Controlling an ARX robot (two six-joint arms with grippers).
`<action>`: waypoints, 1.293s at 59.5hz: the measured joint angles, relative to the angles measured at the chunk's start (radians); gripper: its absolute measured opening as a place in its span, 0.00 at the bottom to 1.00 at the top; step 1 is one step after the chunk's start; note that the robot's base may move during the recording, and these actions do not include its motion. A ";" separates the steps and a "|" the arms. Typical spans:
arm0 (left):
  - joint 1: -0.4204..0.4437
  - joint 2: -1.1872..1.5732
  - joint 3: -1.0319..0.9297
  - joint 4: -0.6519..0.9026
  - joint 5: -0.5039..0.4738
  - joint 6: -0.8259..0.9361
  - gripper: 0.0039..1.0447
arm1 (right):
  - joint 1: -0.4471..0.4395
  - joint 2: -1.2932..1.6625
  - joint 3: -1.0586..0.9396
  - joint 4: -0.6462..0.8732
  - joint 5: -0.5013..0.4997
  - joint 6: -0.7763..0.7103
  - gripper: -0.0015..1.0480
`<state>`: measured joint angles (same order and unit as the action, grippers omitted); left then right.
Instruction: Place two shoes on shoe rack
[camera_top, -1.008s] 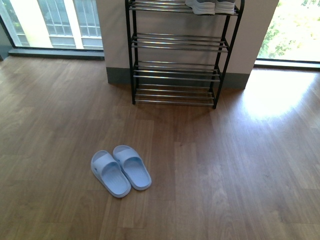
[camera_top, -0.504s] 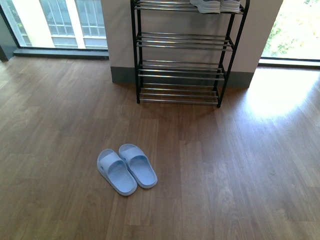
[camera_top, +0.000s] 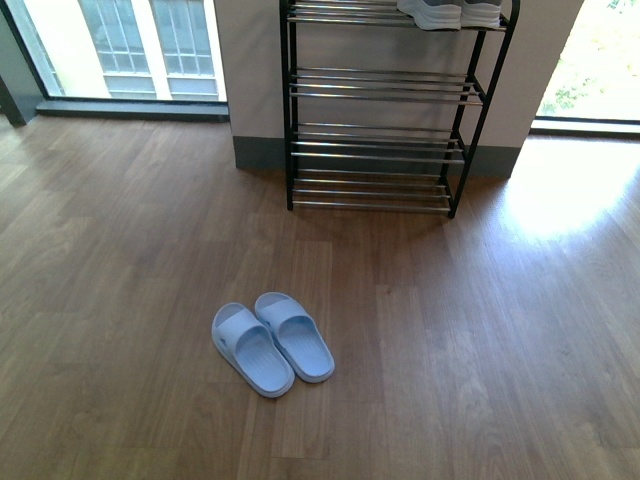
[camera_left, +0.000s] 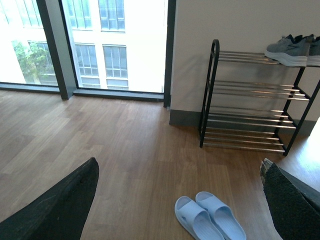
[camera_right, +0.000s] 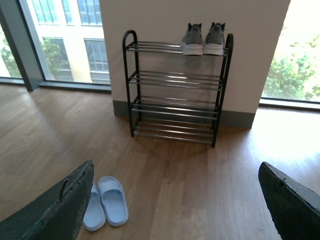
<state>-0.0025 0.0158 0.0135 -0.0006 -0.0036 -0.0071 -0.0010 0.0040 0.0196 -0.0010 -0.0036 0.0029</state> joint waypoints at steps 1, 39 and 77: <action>0.000 0.000 0.000 0.000 0.001 0.000 0.91 | 0.000 0.000 0.000 0.000 0.000 0.000 0.91; 0.000 0.000 0.000 0.000 0.003 0.000 0.91 | 0.000 0.000 0.000 0.000 0.004 0.000 0.91; 0.000 0.000 0.000 0.000 0.003 0.000 0.91 | 0.000 0.000 0.000 0.000 0.004 0.000 0.91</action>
<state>-0.0025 0.0158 0.0135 -0.0006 -0.0002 -0.0071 -0.0010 0.0040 0.0196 -0.0010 0.0002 0.0029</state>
